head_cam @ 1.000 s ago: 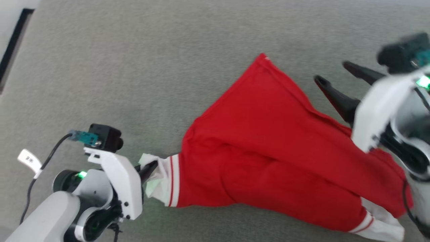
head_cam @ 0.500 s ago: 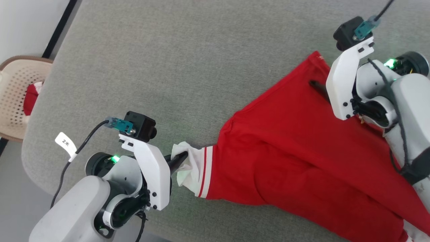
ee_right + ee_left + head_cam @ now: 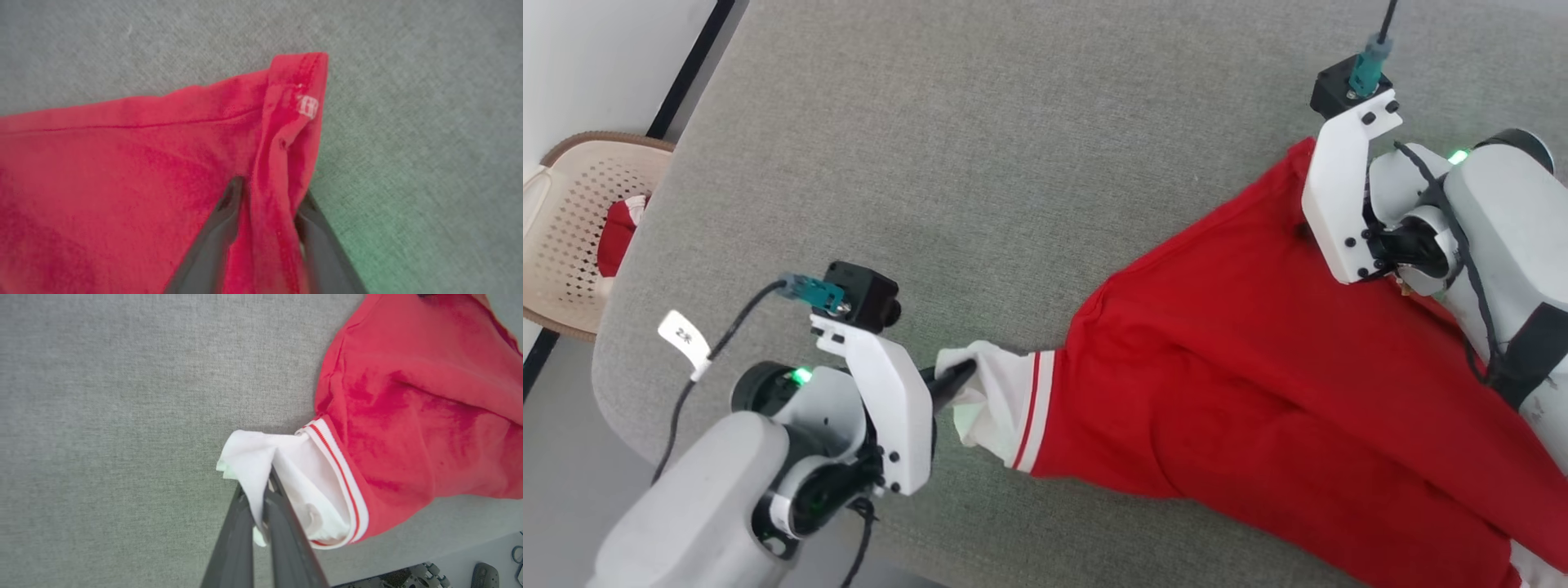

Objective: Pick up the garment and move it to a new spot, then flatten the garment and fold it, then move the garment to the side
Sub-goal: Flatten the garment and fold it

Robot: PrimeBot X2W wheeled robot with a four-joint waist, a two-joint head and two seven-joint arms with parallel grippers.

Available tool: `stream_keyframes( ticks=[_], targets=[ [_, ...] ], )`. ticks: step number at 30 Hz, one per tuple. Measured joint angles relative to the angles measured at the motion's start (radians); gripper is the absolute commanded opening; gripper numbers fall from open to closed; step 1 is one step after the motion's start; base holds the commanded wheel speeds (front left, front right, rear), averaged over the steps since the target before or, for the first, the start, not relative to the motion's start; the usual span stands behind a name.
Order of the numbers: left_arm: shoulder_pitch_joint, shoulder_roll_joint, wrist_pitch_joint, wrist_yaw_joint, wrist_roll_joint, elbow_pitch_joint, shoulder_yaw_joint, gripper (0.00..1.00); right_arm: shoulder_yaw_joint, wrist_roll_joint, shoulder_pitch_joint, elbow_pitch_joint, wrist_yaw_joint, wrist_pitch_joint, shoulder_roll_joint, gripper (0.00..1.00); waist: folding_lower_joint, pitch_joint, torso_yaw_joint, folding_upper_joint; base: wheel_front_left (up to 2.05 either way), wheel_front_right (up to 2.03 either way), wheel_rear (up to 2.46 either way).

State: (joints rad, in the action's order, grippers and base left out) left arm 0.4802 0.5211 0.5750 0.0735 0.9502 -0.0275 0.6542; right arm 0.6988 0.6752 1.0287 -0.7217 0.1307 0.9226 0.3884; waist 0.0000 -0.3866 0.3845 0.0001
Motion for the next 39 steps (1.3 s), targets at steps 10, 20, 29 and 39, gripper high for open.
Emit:
stream_keyframes(
  ticks=[10, 20, 29, 39],
  targets=[
    [0.114, 0.120, 0.072, 0.005, -0.011, -0.012, -0.058, 0.00, 0.001, 0.089, -0.020, 0.078, 0.001, -0.165, 0.074, 0.00, 0.0000, 0.062, -0.051, 0.0000, 0.00, 0.00, 0.00],
    [0.351, 0.232, 0.193, -0.004, -0.045, -0.043, -0.116, 0.00, -0.089, 0.133, -0.020, 0.289, 0.001, -0.242, 0.179, 0.00, 0.0000, 0.130, -0.147, 0.0000, 0.00, 0.00, 0.00],
    [0.541, 0.240, 0.226, -0.044, -0.095, -0.122, -0.124, 0.00, -0.201, 0.107, -0.028, 0.467, 0.001, -0.238, 0.180, 0.00, 0.0000, 0.178, -0.228, 0.0000, 0.00, 0.00, 0.00],
    [0.741, 0.184, 0.237, -0.083, -0.143, -0.230, -0.109, 0.00, -0.351, 0.044, -0.042, 0.583, 0.001, -0.175, 0.165, 0.00, 0.0000, 0.207, -0.289, 0.0000, 0.00, 0.00, 0.00]
  ],
)
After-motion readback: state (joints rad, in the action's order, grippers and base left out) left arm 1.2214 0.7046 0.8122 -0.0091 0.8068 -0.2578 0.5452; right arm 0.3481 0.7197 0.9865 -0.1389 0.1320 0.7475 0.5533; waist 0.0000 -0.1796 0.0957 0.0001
